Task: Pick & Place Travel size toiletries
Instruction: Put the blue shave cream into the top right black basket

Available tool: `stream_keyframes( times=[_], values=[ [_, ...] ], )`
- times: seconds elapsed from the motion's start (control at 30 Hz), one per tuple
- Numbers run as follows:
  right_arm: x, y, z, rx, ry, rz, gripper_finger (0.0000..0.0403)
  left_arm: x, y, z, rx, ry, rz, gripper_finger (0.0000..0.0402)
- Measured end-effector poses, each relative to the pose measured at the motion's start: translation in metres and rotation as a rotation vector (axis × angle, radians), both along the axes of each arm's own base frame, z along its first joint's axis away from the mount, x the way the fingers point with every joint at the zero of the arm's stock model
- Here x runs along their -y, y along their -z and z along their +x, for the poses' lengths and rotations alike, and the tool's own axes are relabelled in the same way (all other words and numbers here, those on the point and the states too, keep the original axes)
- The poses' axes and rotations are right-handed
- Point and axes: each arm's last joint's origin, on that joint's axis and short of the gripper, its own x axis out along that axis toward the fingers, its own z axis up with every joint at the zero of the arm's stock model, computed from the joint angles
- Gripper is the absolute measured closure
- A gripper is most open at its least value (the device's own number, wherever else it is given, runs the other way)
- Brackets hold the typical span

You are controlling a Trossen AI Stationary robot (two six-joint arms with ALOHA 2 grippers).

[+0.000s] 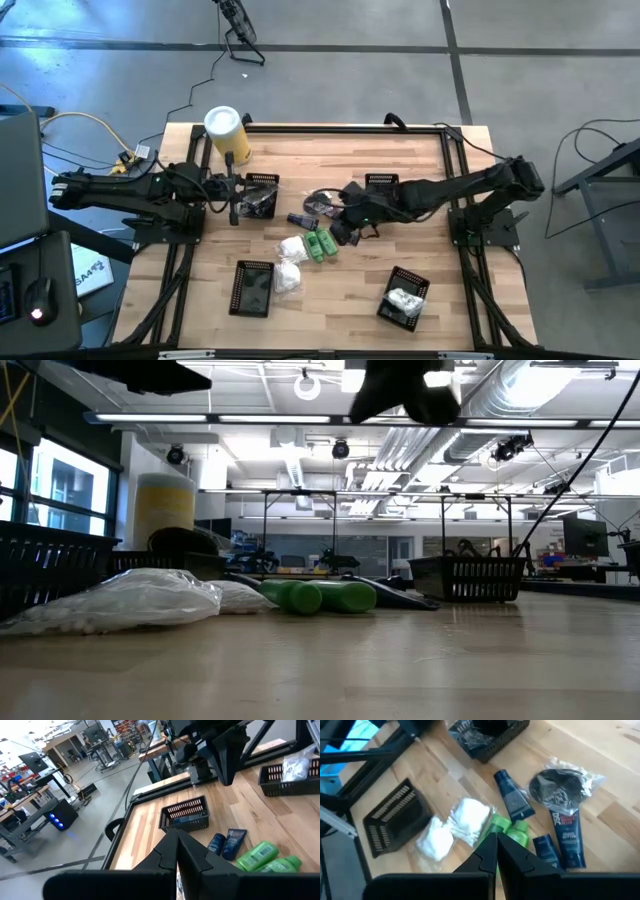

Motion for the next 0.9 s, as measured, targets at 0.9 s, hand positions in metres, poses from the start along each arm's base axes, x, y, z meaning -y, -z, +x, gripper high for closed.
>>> stream_keyframes(
  times=[0.9],
  values=[
    [0.024, 0.039, 0.025, -0.119, -0.037, -0.001, 0.0298, 0.001, 0.0, 0.0, -0.002, 0.028, 0.02, 0.0401]
  ],
)
